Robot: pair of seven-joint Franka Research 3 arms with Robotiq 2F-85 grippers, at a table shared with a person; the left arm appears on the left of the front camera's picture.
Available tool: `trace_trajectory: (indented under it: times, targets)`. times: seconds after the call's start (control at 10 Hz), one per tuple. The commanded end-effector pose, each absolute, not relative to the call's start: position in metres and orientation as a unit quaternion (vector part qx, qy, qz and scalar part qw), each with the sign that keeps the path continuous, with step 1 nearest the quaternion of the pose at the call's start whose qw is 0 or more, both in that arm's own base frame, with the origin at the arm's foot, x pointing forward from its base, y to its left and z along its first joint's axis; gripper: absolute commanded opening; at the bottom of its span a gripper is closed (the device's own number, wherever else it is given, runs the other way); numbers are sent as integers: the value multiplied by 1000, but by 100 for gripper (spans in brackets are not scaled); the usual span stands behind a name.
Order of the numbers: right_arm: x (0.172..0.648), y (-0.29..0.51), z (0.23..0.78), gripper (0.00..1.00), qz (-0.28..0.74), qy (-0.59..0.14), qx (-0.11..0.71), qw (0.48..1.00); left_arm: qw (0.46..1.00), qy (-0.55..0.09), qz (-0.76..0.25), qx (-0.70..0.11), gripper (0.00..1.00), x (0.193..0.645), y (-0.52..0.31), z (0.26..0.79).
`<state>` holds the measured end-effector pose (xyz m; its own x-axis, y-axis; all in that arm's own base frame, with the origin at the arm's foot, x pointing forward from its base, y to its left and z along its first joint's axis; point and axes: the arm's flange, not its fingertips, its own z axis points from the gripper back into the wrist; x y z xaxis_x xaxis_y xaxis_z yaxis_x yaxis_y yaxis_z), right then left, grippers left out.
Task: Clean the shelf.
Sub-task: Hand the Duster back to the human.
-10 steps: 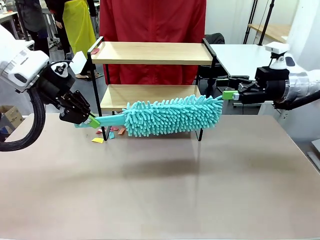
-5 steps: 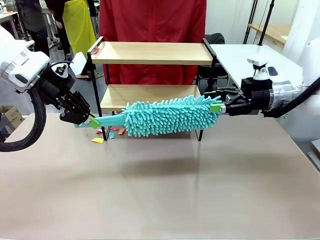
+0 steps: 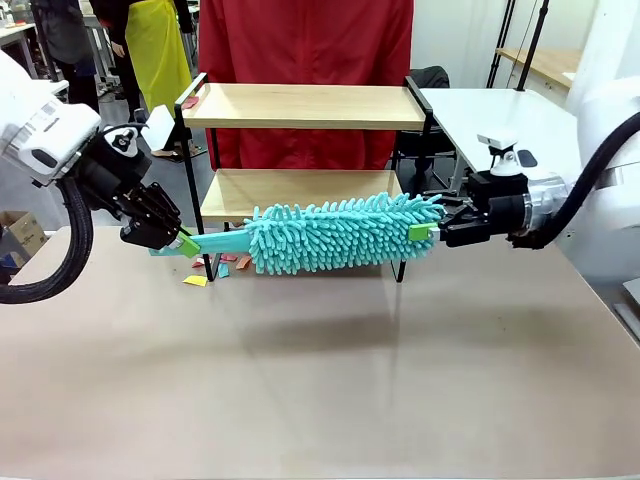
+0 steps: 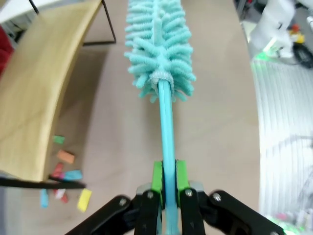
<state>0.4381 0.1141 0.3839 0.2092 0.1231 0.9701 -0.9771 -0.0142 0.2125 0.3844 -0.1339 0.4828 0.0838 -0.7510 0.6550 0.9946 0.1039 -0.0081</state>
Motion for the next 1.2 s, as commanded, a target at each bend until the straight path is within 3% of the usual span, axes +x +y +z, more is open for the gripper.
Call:
trace_trajectory:
  times: [0.0,1.1]
  targets:
    - [441,114,394,100,495,-424,508,563,695,-259,-626,-240,13,384,-132,485]
    - [444,132,381,100,493,-420,527,551,695,-259,-626,-240,13,384,-132,485]
